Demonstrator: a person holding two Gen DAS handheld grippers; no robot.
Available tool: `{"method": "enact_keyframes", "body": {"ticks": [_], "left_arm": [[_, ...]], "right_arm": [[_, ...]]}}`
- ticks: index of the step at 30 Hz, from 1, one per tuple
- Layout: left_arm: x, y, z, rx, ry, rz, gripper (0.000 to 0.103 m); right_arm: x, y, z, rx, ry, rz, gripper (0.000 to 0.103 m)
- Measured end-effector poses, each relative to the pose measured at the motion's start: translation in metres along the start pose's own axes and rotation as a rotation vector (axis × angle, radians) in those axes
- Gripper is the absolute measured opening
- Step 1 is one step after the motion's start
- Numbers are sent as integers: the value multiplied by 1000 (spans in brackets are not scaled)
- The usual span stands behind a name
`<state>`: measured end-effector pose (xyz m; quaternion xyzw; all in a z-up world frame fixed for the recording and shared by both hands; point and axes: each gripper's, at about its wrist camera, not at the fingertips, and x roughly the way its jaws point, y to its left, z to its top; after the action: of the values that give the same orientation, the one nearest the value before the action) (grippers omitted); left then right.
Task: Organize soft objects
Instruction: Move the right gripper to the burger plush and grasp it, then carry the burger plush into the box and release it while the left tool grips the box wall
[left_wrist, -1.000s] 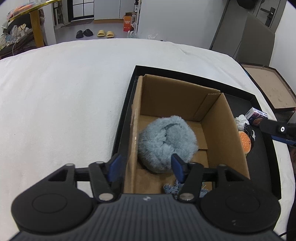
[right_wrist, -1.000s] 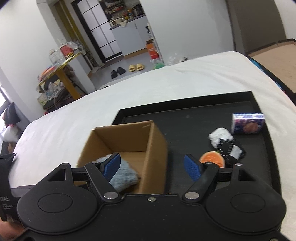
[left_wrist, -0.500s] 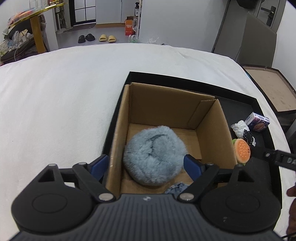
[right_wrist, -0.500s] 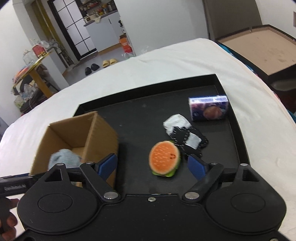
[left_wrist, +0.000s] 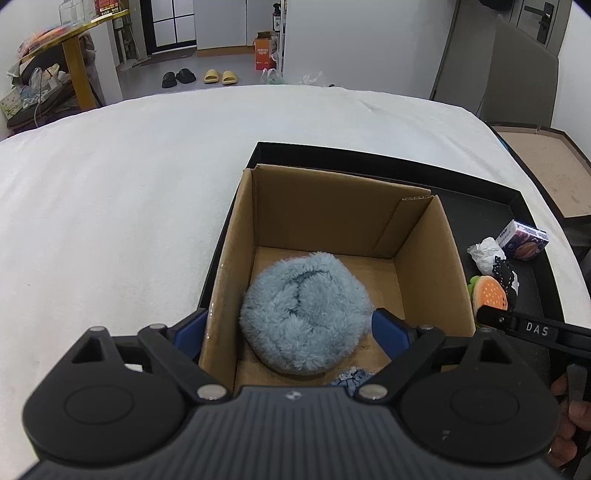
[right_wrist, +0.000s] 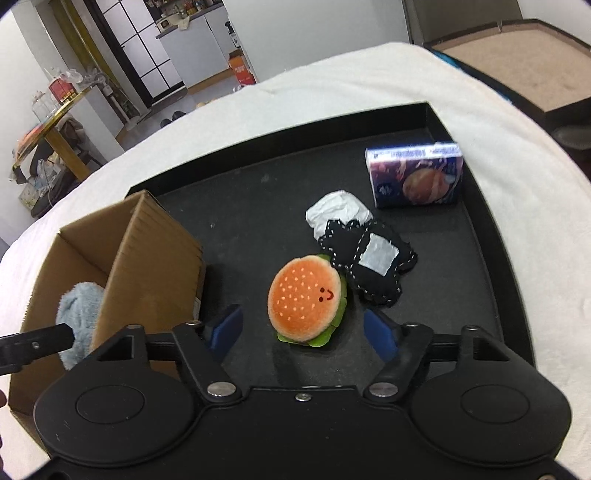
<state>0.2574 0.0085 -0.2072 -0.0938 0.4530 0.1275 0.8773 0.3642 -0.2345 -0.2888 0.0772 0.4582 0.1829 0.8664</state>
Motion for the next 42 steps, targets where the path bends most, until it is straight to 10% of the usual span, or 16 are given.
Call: {"method": "enact_keyframes", "body": {"ticks": [3, 8, 42], "left_arm": [[0, -2, 0, 2, 1, 7, 93], [1, -3, 0, -3, -1, 11, 93], [-16, 35, -4, -50, -68, -53, 85]], "right_arm": [[7, -3, -1, 10, 15, -1, 32], [3, -6, -4, 11, 7, 10, 20], [-58, 77, 35, -92, -114, 130, 17]]}}
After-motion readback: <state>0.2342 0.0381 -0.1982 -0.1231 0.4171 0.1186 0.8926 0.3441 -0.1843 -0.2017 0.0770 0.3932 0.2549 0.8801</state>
